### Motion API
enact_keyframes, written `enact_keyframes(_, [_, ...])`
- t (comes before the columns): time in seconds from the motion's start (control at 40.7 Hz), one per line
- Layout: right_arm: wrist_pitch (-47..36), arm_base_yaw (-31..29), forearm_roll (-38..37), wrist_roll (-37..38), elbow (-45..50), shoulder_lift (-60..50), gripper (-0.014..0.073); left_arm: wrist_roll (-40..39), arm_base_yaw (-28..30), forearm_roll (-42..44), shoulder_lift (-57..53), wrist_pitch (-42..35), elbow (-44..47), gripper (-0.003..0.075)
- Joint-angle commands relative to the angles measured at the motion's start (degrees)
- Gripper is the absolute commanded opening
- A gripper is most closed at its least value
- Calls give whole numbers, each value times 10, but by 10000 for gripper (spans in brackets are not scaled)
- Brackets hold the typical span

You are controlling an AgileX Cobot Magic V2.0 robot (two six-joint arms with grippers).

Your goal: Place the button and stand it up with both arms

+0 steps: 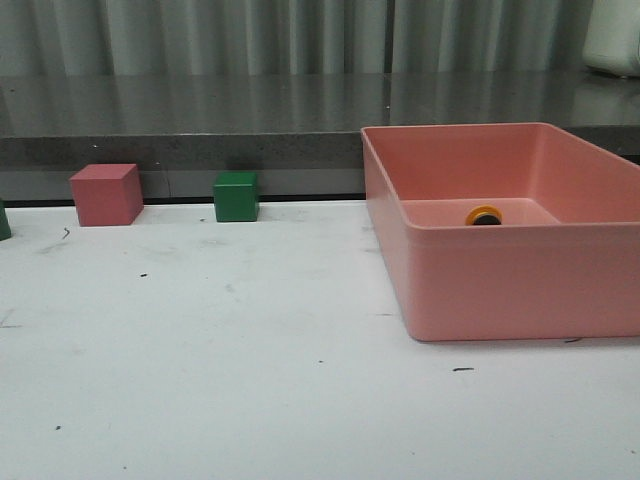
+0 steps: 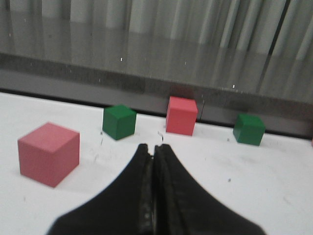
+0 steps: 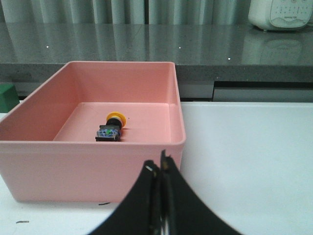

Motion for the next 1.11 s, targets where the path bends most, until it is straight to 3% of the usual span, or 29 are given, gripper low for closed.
enact_keyframes(0.0, [-79, -4, -7, -5, -2, -11, -68, -4, 1, -6, -14, -136, 8, -20])
enact_keyframes(0.098, [-119, -4, -7, -5, -8, -11, -68, -4, 1, -6, -13, -237, 4, -20])
enact_keyframes(0.172, [-125, -4, -7, -5, -25, -11, -68, -4, 1, -6, -11, -259, -16, -20])
enact_keyframes(0.344, [-79, -4, -7, -5, -115, 11, -68, -4, 1, -6, -7, -154, -107, -20])
enact_keyframes(0.492, [50, -4, 13, -4, -225, 103, -66, -4, 1, -6, 47, 6, -187, -20])
enact_keyframes(0.59, [111, -4, 25, -4, -276, 173, -66, -4, 1, 6, 111, 62, -223, -20])
enact_keyframes(0.737, [116, -4, 25, -4, -302, 251, -66, -4, 1, 6, 201, 114, -267, -20])
enact_keyframes(0.959, [98, -4, 25, -4, -305, 274, -55, -4, 1, 4, 234, 111, -286, -14])
enact_keyframes(1.008, [95, -4, 25, -4, -305, 274, 0, -4, 1, 6, 234, 111, -286, 22])
enact_keyframes(1.082, [86, -4, 25, -4, -304, 275, 129, -4, 1, 6, 234, 112, -286, 167])
